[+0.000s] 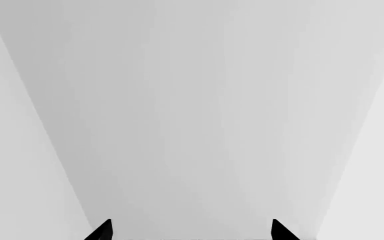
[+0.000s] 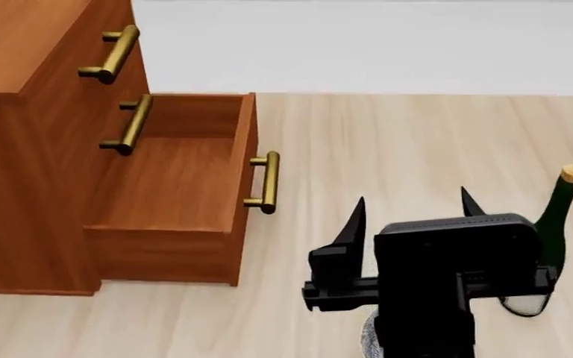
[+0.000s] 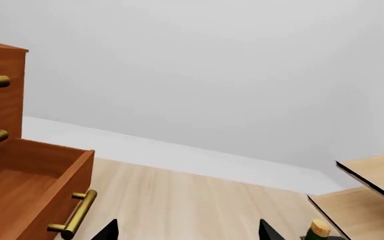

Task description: Put the wine bottle in the bottom drawer of the cabinet.

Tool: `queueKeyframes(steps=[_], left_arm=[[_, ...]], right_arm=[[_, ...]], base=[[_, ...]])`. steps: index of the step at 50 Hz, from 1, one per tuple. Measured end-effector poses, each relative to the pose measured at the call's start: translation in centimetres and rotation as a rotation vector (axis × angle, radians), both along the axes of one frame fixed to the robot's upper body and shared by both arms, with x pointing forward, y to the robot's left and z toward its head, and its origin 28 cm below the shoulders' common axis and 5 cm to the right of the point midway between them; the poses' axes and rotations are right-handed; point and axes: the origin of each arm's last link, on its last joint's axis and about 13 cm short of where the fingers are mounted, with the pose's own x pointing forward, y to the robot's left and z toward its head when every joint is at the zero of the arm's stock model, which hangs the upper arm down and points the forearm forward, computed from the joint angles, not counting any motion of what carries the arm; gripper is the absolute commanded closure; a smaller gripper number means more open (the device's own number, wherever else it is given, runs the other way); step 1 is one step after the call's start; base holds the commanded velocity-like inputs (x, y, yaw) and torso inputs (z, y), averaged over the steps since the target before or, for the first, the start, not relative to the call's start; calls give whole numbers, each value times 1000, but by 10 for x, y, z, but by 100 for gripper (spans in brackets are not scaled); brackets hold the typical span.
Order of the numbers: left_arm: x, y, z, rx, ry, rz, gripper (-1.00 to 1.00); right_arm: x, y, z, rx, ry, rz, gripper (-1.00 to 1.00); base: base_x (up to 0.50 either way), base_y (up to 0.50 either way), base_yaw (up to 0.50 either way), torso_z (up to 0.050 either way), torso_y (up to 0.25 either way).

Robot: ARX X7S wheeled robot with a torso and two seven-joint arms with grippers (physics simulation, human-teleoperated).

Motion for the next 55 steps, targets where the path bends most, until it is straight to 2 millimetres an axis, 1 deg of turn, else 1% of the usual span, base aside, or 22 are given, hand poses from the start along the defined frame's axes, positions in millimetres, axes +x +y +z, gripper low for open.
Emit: queueKeyframes(steps=[22,55], left_arm=[[0,0,0,7,4,-4,-100],[1,-1,-1,15,10,-11,-100]], right_arm=[[1,-1,-1,1,3,-5,-100],[2,-2,-2,-4,9,-5,-100]], base=[[168,7,0,0,0],[187,62,0,0,0]])
